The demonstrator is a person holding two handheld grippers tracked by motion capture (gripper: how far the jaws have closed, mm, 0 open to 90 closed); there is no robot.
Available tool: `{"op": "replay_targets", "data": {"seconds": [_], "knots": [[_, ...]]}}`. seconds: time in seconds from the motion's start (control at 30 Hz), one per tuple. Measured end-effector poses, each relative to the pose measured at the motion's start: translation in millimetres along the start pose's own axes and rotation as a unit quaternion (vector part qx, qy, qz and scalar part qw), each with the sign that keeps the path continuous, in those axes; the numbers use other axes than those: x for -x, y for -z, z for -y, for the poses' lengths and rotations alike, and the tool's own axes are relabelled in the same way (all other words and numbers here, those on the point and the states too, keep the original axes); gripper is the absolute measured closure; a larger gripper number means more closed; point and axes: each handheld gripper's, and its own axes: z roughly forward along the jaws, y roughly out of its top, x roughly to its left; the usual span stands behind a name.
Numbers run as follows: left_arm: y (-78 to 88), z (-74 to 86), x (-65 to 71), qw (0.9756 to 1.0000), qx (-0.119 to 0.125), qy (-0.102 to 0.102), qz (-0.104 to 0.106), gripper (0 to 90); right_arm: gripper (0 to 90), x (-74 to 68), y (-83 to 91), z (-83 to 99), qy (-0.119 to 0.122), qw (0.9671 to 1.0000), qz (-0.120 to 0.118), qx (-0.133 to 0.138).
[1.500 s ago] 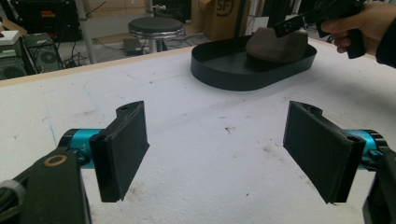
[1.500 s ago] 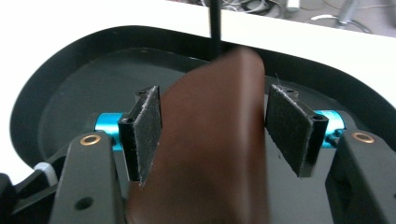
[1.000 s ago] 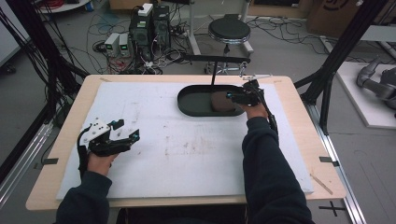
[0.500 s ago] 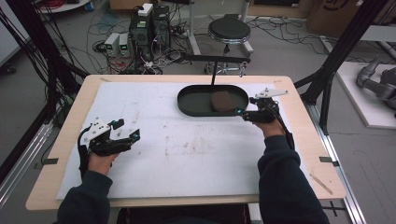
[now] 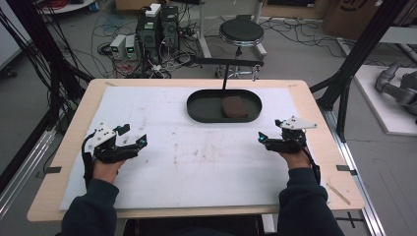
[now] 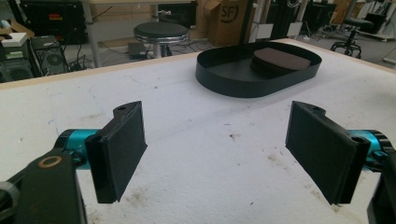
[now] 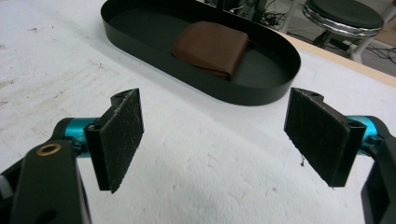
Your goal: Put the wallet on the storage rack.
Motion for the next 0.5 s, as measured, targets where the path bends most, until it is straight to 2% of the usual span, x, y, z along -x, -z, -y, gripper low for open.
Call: {"op": "replay_targets", "data": {"seconds": [0.17, 0.5], "knots": [[1.4, -1.1, 1.3, 1.0, 0.0, -0.006, -0.002, 19.9, 20.2, -1.4, 6.0, 8.3, -0.001, 1.0, 0.004, -0.004], [2.1, -1.0, 3.8, 0.9999, -0.002, -0.01, 0.0, 19.9, 20.2, -1.5, 6.0, 9.8, -0.005, 0.9999, 0.005, -0.008]]}}
